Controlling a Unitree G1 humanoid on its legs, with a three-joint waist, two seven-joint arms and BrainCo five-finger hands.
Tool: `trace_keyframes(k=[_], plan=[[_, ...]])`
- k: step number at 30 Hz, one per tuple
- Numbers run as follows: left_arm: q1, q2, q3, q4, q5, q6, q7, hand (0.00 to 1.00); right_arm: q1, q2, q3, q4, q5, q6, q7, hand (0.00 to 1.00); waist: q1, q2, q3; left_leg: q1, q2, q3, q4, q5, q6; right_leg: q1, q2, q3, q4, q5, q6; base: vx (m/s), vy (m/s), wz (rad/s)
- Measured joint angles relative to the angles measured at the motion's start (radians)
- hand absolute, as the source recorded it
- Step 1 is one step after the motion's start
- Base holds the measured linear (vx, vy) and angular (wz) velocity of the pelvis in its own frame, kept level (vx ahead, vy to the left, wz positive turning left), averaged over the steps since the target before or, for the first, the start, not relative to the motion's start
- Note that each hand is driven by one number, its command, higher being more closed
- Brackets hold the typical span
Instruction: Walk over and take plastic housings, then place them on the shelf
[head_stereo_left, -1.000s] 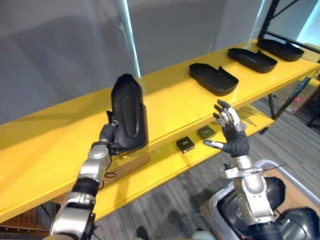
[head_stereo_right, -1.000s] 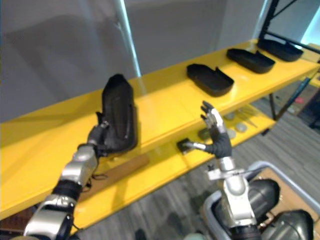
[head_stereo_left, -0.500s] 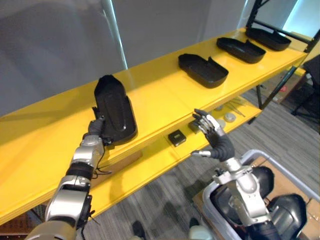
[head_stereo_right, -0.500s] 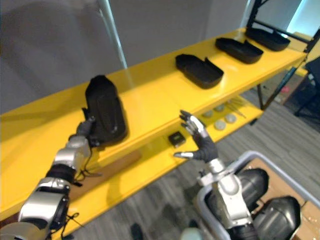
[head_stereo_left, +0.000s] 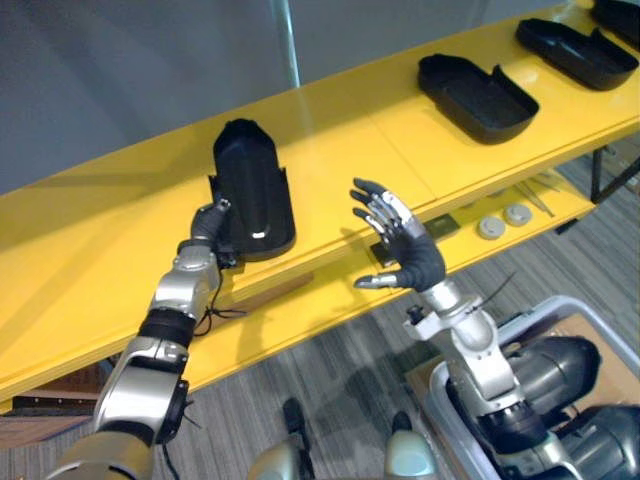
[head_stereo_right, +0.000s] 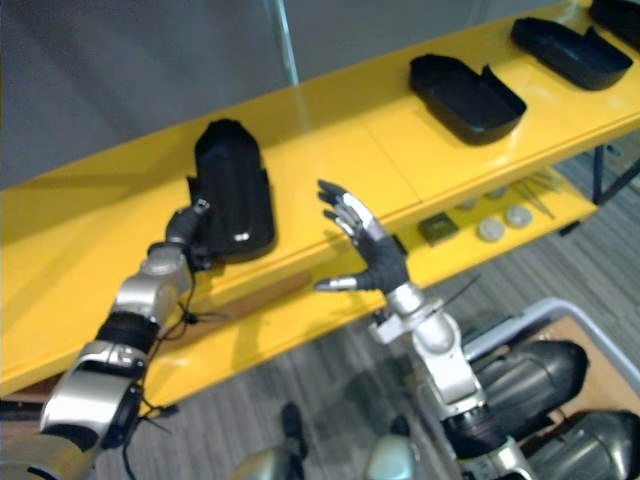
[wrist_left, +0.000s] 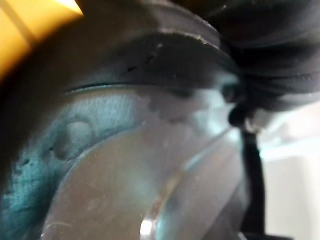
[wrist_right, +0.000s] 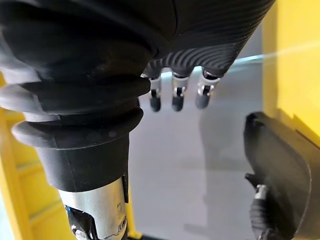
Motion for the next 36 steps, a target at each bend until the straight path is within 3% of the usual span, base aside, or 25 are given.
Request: trace_keyframes(k=[9,13,24,30,33,34,35,36], plan=[[0.001,0.0,0.005,-0.006,-0.034,-0.014,0.106,0.0,0.018,0.002,0.0,0.0,-0.011,-0.001,-0.002,0.0,-0.003,0.0,0.022,0.018,0.003,0.016,0.0,-0.001,-0.001,0.0,0.002,0.014,0.006,-0.008,-0.004,0.0,0.002,-0.05],[0.005,-0.003,0.01,0.002,-0.041,-0.048,0.202,0.0,0.043,0.007,0.0,0.0,-0.016,-0.001,-0.008,0.0,-0.005,-0.001,0.023,0.017,0.005,0.028,0.0,-0.001,-0.001,-0.012,0.003,0.025,0.011,-0.007,-0.002,0.0,0.002,-0.08],[0.01,-0.021,0.114,0.002,-0.017,-0.145,0.366,0.0,0.109,0.021,0.017,0.0,-0.016,-0.013,-0.037,0.0,-0.005,-0.003,0.023,0.048,0.012,0.03,-0.001,-0.003,-0.004,0.027,0.006,0.022,-0.011,-0.004,0.002,0.0,0.001,-0.01],[0.005,-0.016,0.141,-0.006,0.052,-0.181,0.46,0.0,0.149,0.036,0.02,0.001,-0.016,-0.013,-0.037,0.0,-0.005,-0.01,0.019,0.052,0.013,0.03,-0.001,-0.004,-0.004,0.039,0.008,0.022,-0.026,0.001,0.005,0.0,0.001,-0.01],[-0.011,-0.012,0.203,-0.058,0.055,-0.302,0.515,0.0,0.156,0.047,0.02,0.0,-0.016,-0.013,-0.043,0.0,-0.005,-0.019,0.015,0.052,0.015,0.035,-0.001,-0.006,-0.007,0.042,0.011,0.025,-0.041,0.01,0.004,0.02,0.008,-0.05],[-0.022,0.003,0.207,-0.092,0.061,-0.379,0.523,0.0,0.165,0.053,0.02,0.0,-0.016,-0.011,-0.041,0.0,-0.005,-0.023,0.012,0.052,0.015,0.035,0.0,-0.006,-0.007,0.048,0.012,0.025,-0.045,0.013,0.005,0.03,-0.003,0.02],[-0.024,0.01,0.208,-0.12,0.063,-0.415,0.523,0.0,0.173,0.055,0.019,0.0,-0.016,-0.011,-0.041,0.0,-0.005,-0.024,0.011,0.053,0.016,0.034,0.0,-0.006,-0.007,0.053,0.013,0.024,-0.05,0.019,0.005,0.07,0.001,0.02],[-0.021,0.014,0.243,-0.273,0.068,-0.5,0.514,0.0,0.196,0.066,0.014,0.0,-0.016,-0.011,-0.041,0.0,-0.001,-0.03,0.003,0.052,0.011,0.033,0.0,-0.006,-0.007,0.057,0.016,0.023,-0.055,0.026,0.005,0.05,0.003,0.01]])
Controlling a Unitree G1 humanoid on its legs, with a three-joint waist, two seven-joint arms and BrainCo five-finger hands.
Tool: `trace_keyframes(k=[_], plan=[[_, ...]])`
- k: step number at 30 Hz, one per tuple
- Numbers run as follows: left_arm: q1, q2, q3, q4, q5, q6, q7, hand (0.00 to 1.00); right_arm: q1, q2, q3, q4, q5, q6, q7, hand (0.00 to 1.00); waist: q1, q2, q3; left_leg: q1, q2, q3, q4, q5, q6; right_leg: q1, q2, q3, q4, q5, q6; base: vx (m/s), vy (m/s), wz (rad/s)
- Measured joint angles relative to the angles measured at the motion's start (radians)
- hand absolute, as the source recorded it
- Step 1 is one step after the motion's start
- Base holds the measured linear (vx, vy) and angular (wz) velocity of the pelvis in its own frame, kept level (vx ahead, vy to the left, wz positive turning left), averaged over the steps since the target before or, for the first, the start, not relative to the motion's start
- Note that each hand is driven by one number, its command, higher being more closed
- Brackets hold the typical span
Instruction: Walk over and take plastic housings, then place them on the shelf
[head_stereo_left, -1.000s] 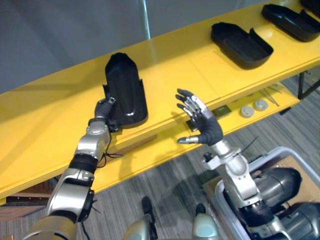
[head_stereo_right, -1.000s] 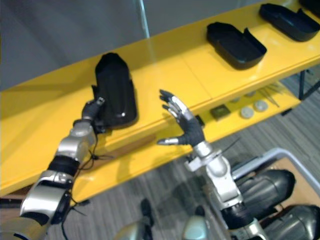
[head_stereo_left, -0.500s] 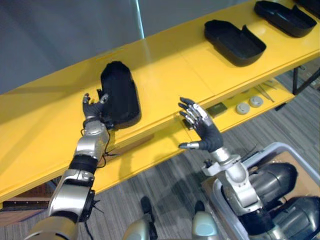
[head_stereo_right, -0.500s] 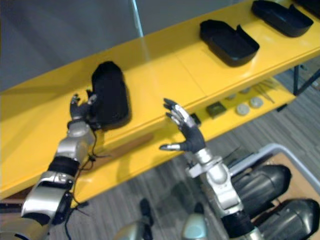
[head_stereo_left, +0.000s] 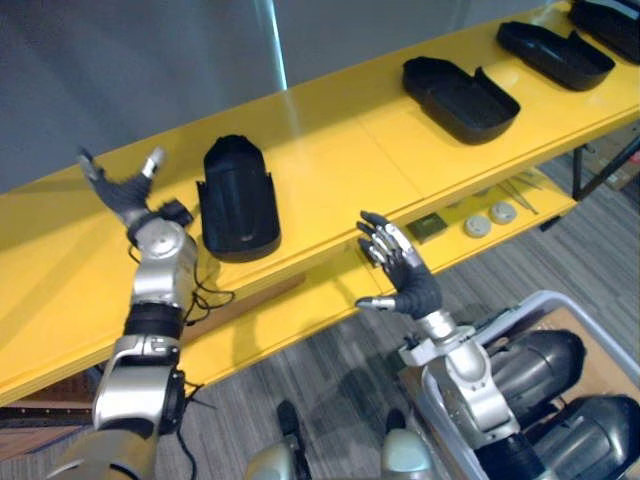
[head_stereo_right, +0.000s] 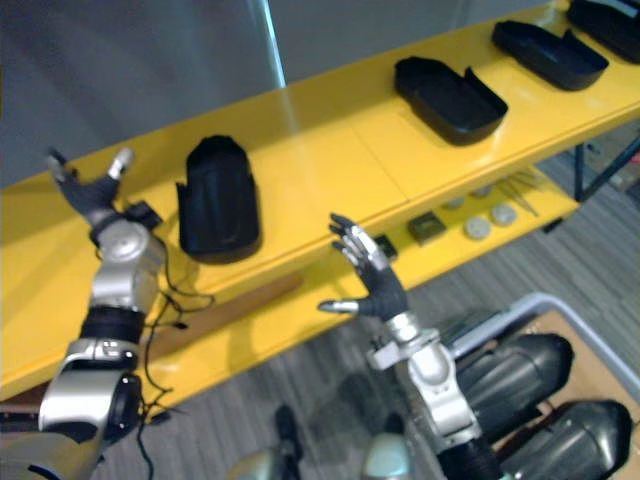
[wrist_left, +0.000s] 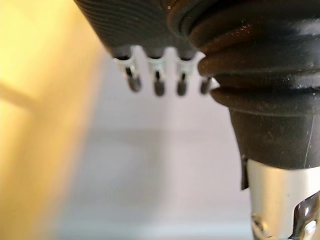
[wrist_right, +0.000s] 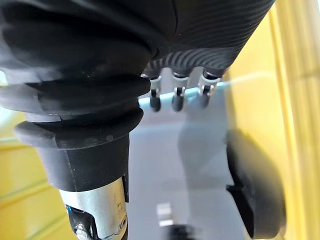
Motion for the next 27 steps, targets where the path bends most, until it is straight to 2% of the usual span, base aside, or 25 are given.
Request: trace_keyframes(k=[2,4,6,7,8,10,11,12,13,16,18,19,20,22,24,27], plan=[[0.013,0.009,0.016,-0.112,0.033,-0.046,-0.016,0.0,0.003,0.005,-0.001,0.0,-0.002,-0.002,-0.003,0.0,0.0,-0.001,-0.011,0.0,-0.001,-0.001,0.0,0.0,0.0,0.001,0.0,0.0,-0.001,0.0,0.0,0.03,0.001,0.0],[0.129,0.017,0.038,-0.349,0.095,-0.11,-0.06,0.0,0.005,0.006,-0.014,-0.001,-0.03,-0.023,-0.022,0.0,0.001,0.008,-0.055,0.007,-0.006,-0.01,0.0,0.0,0.0,0.022,-0.004,-0.011,-0.019,0.001,0.001,0.06,-0.009,0.08],[0.26,0.008,0.058,-0.494,0.111,-0.131,-0.099,0.0,0.005,0.006,-0.03,-0.01,-0.068,-0.041,-0.054,0.0,0.002,0.018,-0.079,0.023,-0.01,-0.032,0.0,0.0,0.0,0.058,-0.006,-0.03,-0.036,0.0,0.001,0.05,-0.015,0.22],[0.429,-0.043,0.104,-0.647,0.12,-0.137,-0.153,0.0,0.006,0.006,-0.044,-0.041,-0.103,-0.047,-0.108,0.0,0.014,0.031,-0.097,0.035,-0.01,-0.051,0.0,-0.001,-0.002,0.086,-0.005,-0.049,-0.051,0.0,0.001,0.02,-0.017,0.29],[0.502,-0.073,0.122,-0.702,0.119,-0.14,-0.178,0.0,0.008,0.006,-0.051,-0.054,-0.109,-0.052,-0.126,0.0,0.021,0.039,-0.107,0.034,-0.008,-0.063,-0.001,-0.005,-0.007,0.09,-0.002,-0.061,-0.057,0.0,0.002,-0.01,-0.02,0.32],[0.737,-0.17,0.158,-0.819,0.107,-0.149,-0.262,0.0,0.023,0.009,-0.078,-0.08,-0.117,-0.062,-0.165,0.0,0.068,0.047,-0.122,0.034,-0.001,-0.091,-0.005,-0.011,-0.011,0.109,0.01,-0.088,-0.076,-0.01,-0.01,-0.07,-0.032,0.37],[0.858,-0.215,0.17,-0.844,0.1,-0.147,-0.298,0.0,0.032,0.013,-0.088,-0.084,-0.125,-0.062,-0.176,0.0,0.092,0.044,-0.125,0.034,0.002,-0.105,-0.005,-0.014,-0.016,0.128,0.017,-0.112,-0.086,-0.011,-0.009,-0.07,-0.041,0.44],[0.912,-0.236,0.176,-0.848,0.102,-0.144,-0.319,0.0,0.038,0.016,-0.092,-0.086,-0.129,-0.062,-0.179,0.0,0.103,0.04,-0.127,0.033,0.002,-0.118,-0.005,-0.014,-0.017,0.137,0.02,-0.124,-0.091,-0.012,-0.008,-0.07,-0.047,0.5],[1.008,-0.271,0.182,-0.848,0.107,-0.135,-0.346,0.0,0.048,0.024,-0.09,-0.087,-0.13,-0.06,-0.182,0.0,0.13,0.029,-0.133,0.028,0.004,-0.13,-0.006,-0.014,-0.017,0.147,0.022,-0.142,-0.095,-0.013,-0.009,-0.05,-0.031,0.4],[1.19,-0.341,0.168,-0.835,0.098,-0.103,-0.423,0.0,0.071,0.067,-0.072,-0.118,-0.099,-0.057,-0.17,0.0,0.155,-0.004,-0.147,-0.004,0.002,-0.151,-0.006,-0.013,-0.019,0.158,0.021,-0.192,-0.121,-0.011,-0.012,-0.04,-0.01,0.52],[1.246,-0.365,0.147,-0.797,0.087,-0.093,-0.477,0.0,0.074,0.084,-0.048,-0.117,-0.076,-0.042,-0.158,0.0,0.176,-0.014,-0.146,-0.002,0.001,-0.149,-0.005,-0.007,-0.027,0.166,0.022,-0.193,-0.13,-0.011,-0.012,0.01,0.009,0.1],[1.288,-0.385,0.128,-0.768,0.06,-0.087,-0.521,0.0,0.084,0.096,-0.012,-0.116,-0.059,-0.032,-0.147,0.0,0.18,-0.031,-0.155,-0.001,-0.007,-0.15,-0.005,-0.005,-0.026,0.171,0.021,-0.193,-0.135,-0.011,-0.012,0.03,0.006,0.05],[1.3,-0.391,0.116,-0.759,0.036,-0.086,-0.537,0.0,0.092,0.1,0.003,-0.115,-0.059,-0.03,-0.147,1.0,0.181,-0.033,-0.157,-0.001,-0.011,-0.151,-0.005,-0.003,-0.022,0.172,0.019,-0.193,-0.134,-0.011,-0.012,0.05,0.014,0.12],[1.314,-0.414,0.08,-0.711,-0.054,-0.086,-0.588,0.0,0.101,0.102,0.079,-0.091,-0.062,-0.007,-0.146,1.0,0.192,-0.052,-0.168,0.0,-0.017,-0.151,-0.005,-0.002,-0.02,0.171,0.008,-0.193,-0.126,-0.01,-0.014,0.05,0.017,0.06],[1.309,-0.413,0.048,-0.669,-0.057,-0.086,-0.603,0.0,0.097,0.102,0.118,-0.06,-0.061,0.01,-0.146,1.0,0.197,-0.059,-0.171,0.0,-0.021,-0.152,-0.005,-0.003,-0.018,0.171,0.006,-0.195,-0.122,-0.011,-0.012,0.04,0.007,0.03],[1.287,-0.411,-0.02,-0.618,-0.056,-0.087,-0.612,0.0,0.091,0.099,0.187,0.009,-0.06,0.033,-0.132,1.0,0.2,-0.056,-0.168,0.0,-0.022,-0.155,-0.006,-0.003,-0.018,0.171,0.008,-0.197,-0.12,-0.012,-0.012,0.0,0.0,0.0]])
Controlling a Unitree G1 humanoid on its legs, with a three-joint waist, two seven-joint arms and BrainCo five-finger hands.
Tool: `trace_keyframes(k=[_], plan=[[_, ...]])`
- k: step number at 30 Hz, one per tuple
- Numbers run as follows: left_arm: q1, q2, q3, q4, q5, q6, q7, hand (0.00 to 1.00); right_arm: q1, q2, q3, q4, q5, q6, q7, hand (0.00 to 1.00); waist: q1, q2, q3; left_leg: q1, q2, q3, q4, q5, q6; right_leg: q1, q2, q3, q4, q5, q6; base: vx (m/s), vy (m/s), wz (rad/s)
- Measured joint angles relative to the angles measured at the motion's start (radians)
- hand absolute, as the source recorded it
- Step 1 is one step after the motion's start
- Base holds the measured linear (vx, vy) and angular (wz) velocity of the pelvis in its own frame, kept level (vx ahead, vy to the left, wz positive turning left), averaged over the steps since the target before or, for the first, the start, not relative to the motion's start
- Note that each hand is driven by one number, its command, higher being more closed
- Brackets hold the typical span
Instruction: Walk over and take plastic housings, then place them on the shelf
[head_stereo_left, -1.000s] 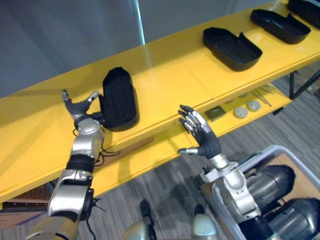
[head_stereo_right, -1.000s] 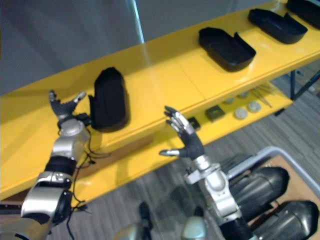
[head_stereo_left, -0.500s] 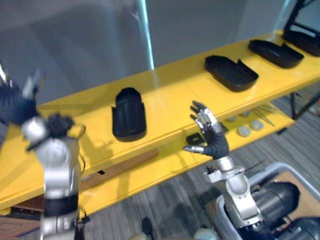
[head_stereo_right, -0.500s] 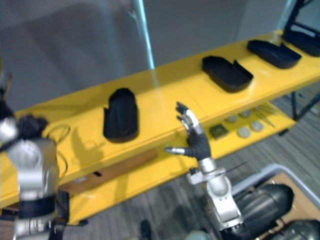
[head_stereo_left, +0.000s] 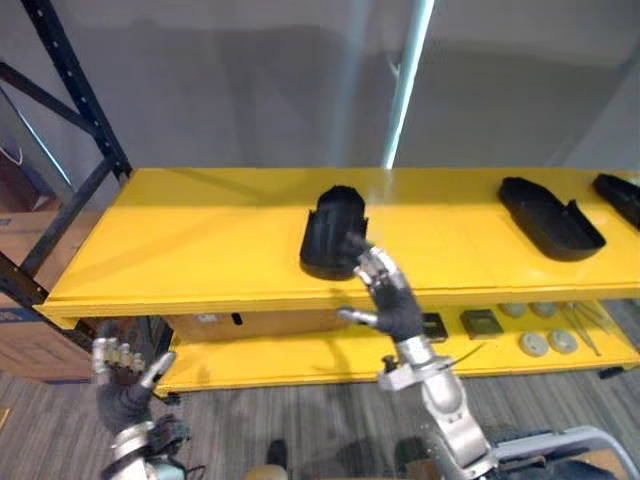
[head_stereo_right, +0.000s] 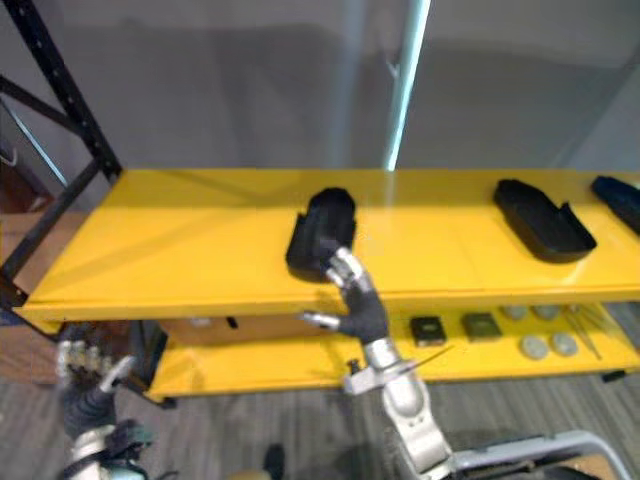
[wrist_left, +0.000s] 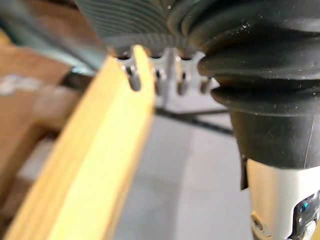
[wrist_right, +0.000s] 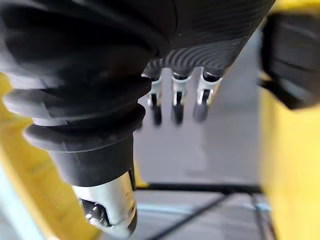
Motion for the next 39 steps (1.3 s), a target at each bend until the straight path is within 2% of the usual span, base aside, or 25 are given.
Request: trace_keyframes(k=[7,11,14,15,17,21,25,31,39], plan=[[-0.073,0.01,-0.049,0.035,0.006,-0.015,0.003,0.0,-0.04,-0.027,0.145,0.085,-0.001,0.03,-0.001,1.0,0.003,0.021,0.041,-0.006,0.007,-0.017,0.0,0.002,-0.001,-0.001,0.009,-0.019,0.007,-0.007,-0.004,0.0,-0.016,0.04],[-0.095,0.042,-0.099,0.035,0.006,-0.028,0.012,0.0,-0.054,-0.023,0.205,0.097,-0.004,0.061,-0.024,1.0,0.01,0.012,0.051,-0.039,0.011,-0.021,0.001,0.012,0.005,-0.035,0.014,-0.022,0.011,-0.008,-0.007,0.02,-0.025,0.05],[-0.117,0.047,-0.117,0.035,0.006,-0.03,0.024,0.0,-0.061,-0.012,0.229,0.153,-0.027,0.064,-0.08,1.0,0.015,-0.001,0.062,-0.04,0.008,-0.022,0.002,0.012,0.005,-0.036,0.011,-0.022,0.023,-0.008,-0.007,0.04,-0.018,0.02],[-0.123,0.048,-0.118,0.035,0.006,-0.031,0.027,0.0,-0.062,-0.009,0.228,0.162,-0.034,0.064,-0.093,1.0,0.016,-0.001,0.065,-0.04,0.008,-0.022,0.003,0.012,0.005,-0.036,0.011,-0.023,0.024,-0.008,-0.007,0.04,-0.022,0.04],[-0.148,0.048,-0.128,0.035,0.006,-0.034,0.035,0.0,-0.082,0.001,0.227,0.175,-0.052,0.058,-0.167,1.0,0.018,0.007,0.09,-0.042,0.009,-0.024,0.003,0.012,0.005,-0.043,0.01,-0.023,0.037,-0.017,-0.015,0.0,0.0,0.0],[-0.174,0.048,-0.168,0.035,0.002,-0.038,0.053,0.0,-0.159,0.03,0.212,0.223,-0.094,0.052,-0.243,1.0,0.017,0.028,0.118,-0.072,0.009,-0.042,0.005,0.019,0.004,-0.086,0.004,-0.03,0.074,-0.037,-0.011,-0.05,-0.001,0.07],[-0.189,0.049,-0.184,0.035,-0.004,-0.038,0.054,0.0,-0.272,0.088,0.148,0.284,-0.14,0.052,-0.298,1.0,0.023,0.032,0.175,-0.074,0.001,-0.056,0.006,0.025,0.006,-0.088,-0.006,-0.049,0.102,-0.053,-0.009,-0.03,-0.007,0.15],[-0.186,0.048,-0.183,0.035,-0.012,-0.038,0.053,0.0,-0.333,0.097,0.094,0.283,-0.159,0.031,-0.327,1.0,0.027,0.033,0.19,-0.093,-0.01,-0.071,0.006,0.028,0.01,-0.105,-0.015,-0.055,0.123,-0.057,-0.003,0.02,-0.016,0.08],[-0.187,0.046,-0.182,0.035,-0.013,-0.038,0.051,0.0,-0.349,0.097,0.07,0.24,-0.158,0.031,-0.33,1.0,0.024,0.039,0.196,-0.09,-0.012,-0.071,0.006,0.028,0.011,-0.103,-0.017,-0.055,0.124,-0.057,0.0,0.01,-0.007,0.0]])
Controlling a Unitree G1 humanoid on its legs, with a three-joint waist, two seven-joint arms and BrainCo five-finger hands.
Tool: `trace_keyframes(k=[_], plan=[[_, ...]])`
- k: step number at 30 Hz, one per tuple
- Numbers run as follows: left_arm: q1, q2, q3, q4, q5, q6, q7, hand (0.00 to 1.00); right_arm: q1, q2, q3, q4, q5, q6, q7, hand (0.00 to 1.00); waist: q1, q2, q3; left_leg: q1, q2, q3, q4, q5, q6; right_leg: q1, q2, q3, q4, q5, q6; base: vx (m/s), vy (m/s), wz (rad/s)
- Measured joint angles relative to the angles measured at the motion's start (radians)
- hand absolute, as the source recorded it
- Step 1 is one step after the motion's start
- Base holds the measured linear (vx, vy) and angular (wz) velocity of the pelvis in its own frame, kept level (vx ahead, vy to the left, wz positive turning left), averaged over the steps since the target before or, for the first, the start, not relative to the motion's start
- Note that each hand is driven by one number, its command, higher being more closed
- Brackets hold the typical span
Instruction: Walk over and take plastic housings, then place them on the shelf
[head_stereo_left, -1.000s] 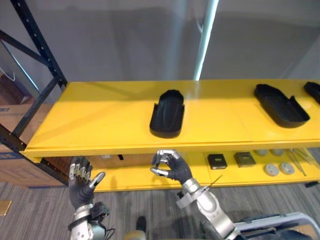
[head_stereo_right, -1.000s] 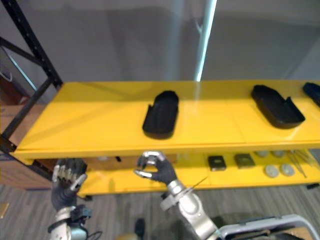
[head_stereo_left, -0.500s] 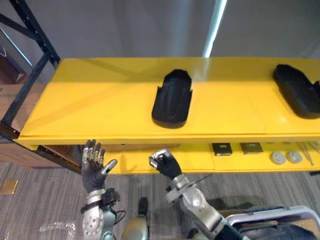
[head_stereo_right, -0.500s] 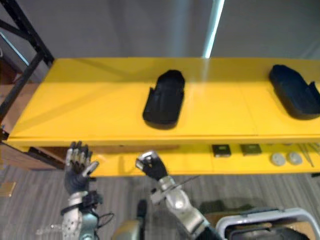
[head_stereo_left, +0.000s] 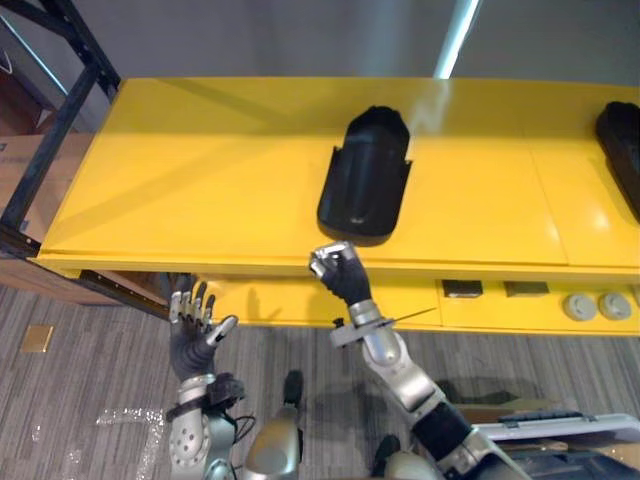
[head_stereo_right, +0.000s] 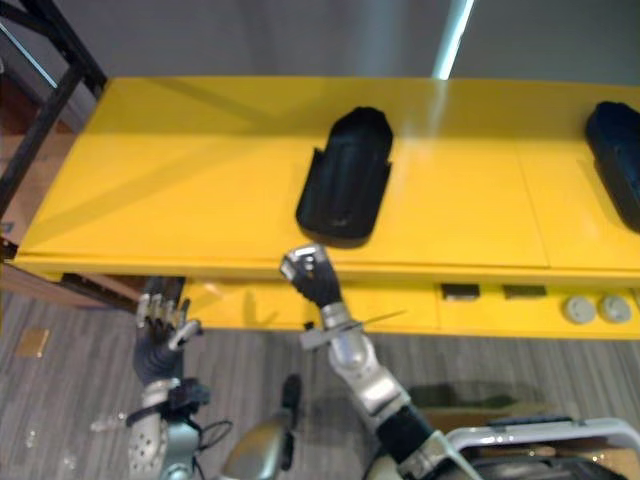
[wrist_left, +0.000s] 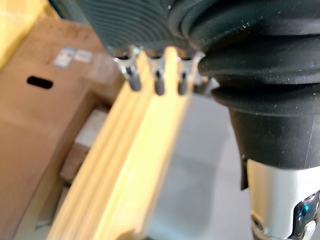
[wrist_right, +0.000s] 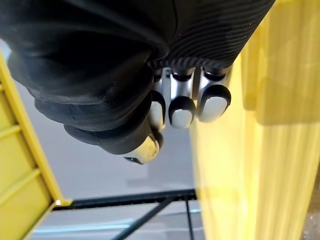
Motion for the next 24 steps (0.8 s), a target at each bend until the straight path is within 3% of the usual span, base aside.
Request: trace_keyframes(k=[10,20,24], plan=[[0.004,0.0,0.004,0.001,0.0,0.0,0.002,0.0,-0.012,0.002,-0.02,-0.003,0.0,0.03,-0.044,1.0,0.0,0.008,0.024,0.006,0.004,0.002,0.0,0.0,0.0,-0.001,-0.001,0.0,0.007,-0.008,-0.005,-0.04,-0.009,-0.01],[-0.009,-0.003,0.035,0.001,-0.032,0.0,0.005,0.0,-0.144,0.023,-0.089,0.171,-0.051,0.022,-0.092,1.0,0.005,0.014,0.06,0.003,0.003,0.0,0.0,0.0,0.0,-0.001,0.0,-0.002,0.006,-0.004,0.001,0.0,0.0,0.0],[-0.021,-0.003,0.037,0.0,-0.041,0.001,0.006,0.0,-0.202,0.039,-0.148,0.238,-0.078,0.021,-0.133,1.0,0.023,0.016,0.063,0.0,0.001,-0.002,0.0,0.0,0.0,0.0,0.0,-0.008,0.009,-0.004,0.001,0.0,0.0,0.02]])
